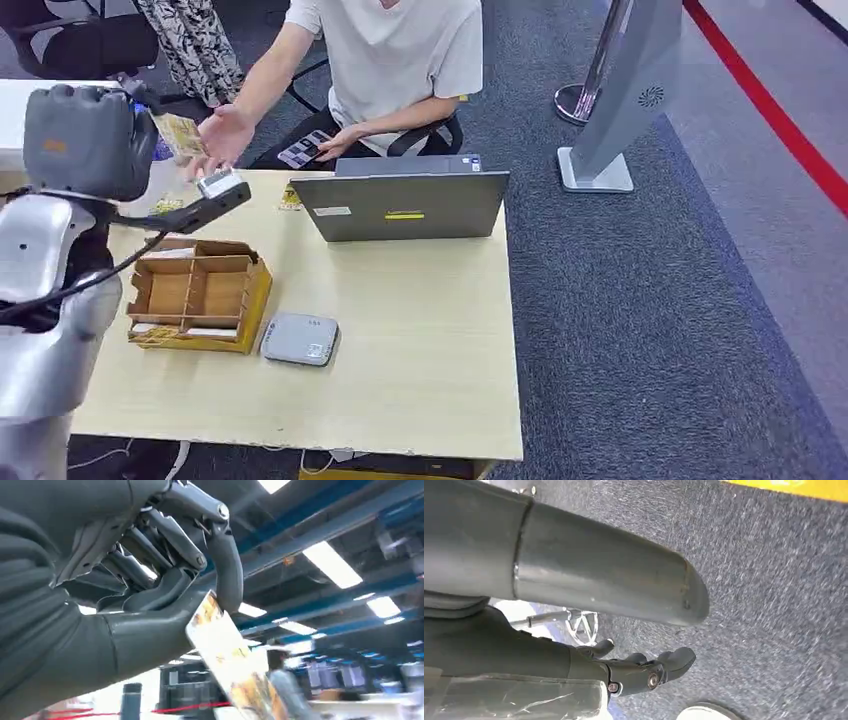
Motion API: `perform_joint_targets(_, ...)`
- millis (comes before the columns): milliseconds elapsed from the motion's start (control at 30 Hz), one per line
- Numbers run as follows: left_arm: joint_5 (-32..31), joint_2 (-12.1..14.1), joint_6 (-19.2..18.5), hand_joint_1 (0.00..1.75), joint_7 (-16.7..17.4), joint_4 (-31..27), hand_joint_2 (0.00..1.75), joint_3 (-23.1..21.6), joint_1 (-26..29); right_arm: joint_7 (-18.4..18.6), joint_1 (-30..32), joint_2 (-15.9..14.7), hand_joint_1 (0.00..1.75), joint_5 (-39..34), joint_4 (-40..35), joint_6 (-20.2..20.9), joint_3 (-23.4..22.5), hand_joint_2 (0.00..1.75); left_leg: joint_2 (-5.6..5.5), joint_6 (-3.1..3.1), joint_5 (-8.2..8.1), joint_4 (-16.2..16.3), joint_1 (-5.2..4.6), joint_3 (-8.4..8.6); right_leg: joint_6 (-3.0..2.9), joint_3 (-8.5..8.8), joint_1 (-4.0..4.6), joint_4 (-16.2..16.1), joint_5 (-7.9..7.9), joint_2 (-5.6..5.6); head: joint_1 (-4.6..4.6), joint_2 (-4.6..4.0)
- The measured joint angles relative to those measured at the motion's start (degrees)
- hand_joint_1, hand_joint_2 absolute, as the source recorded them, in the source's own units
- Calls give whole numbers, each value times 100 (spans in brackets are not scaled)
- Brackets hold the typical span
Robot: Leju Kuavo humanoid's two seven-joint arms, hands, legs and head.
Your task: Pass the card to the sensor for recognition and then transmit it.
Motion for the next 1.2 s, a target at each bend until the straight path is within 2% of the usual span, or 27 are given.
perform_joint_targets(133,-173,-190,127,175,15,971,175,-4,-464,22,-39,0,0,35,107,2,9,0,9,0,0,0,0,1,0,-3,0,1,0,10,-5,0)
perform_joint_targets(233,-210,-345,103,175,68,1374,175,-11,-611,50,-50,0,0,79,153,11,13,0,10,0,-1,0,0,-2,0,-5,0,0,-1,11,-5,0)
perform_joint_targets(267,-232,-398,53,0,96,1464,175,-13,-641,50,-52,0,0,79,162,13,13,0,9,0,-1,0,0,-3,0,-5,0,0,-1,11,-4,0)
perform_joint_targets(333,-245,-483,-56,0,151,1571,175,-13,-661,55,-61,0,0,79,173,18,13,0,10,-1,-2,0,0,-4,1,-6,0,-1,-1,11,-4,0)
perform_joint_targets(567,-243,-494,-63,0,153,1578,175,-13,-663,57,-61,0,0,79,173,18,13,0,10,-1,-2,0,0,-4,1,-6,0,-1,-1,11,-4,0)
perform_joint_targets(667,-75,-621,-199,0,171,1772,175,-13,-686,57,-66,0,0,79,197,18,13,0,10,-1,-2,0,0,-6,0,-7,0,-1,-1,10,-4,0)
perform_joint_targets(700,59,-569,-207,0,162,1777,175,-13,-623,57,-55,0,0,50,199,9,13,0,10,-1,-2,-1,0,-6,0,-6,0,1,-1,10,-4,0)
perform_joint_targets(833,601,-6,-4,0,-92,1448,175,147,-70,48,12,-4,0,-105,199,-11,-37,0,31,-3,-3,-12,1,-5,-3,-9,1,9,-3,31,-2,0)
perform_joint_targets(867,805,213,100,0,-212,1312,175,307,125,48,32,-7,0,-129,197,-17,-59,0,45,-7,-6,-14,1,0,-7,-12,0,10,-6,47,-2,0)
perform_joint_targets(967,1063,867,256,0,-258,1167,175,891,695,44,100,-20,0,-157,188,-39,-142,0,56,-15,-11,-23,1,-2,-20,-21,1,17,-15,60,2,0)
perform_joint_targets(1067,1758,1706,622,0,-682,1272,175,2096,1571,42,148,-37,0,-159,173,-57,-241,0,117,-46,-32,-32,4,17,-37,-32,1,30,-25,122,0,0)
perform_joint_targets(1167,2284,2346,923,0,-1295,1832,175,3707,2450,48,209,-63,0,-133,140,-65,-339,0,139,-58,-42,-41,5,27,-52,-37,2,35,-43,143,-2,0)
perform_joint_targets(1200,2379,2484,962,0,-1570,2124,175,4304,2713,48,222,-85,0,-116,131,-65,-367,0,139,-63,-46,-43,6,30,-56,-38,3,35,-46,143,-4,0)
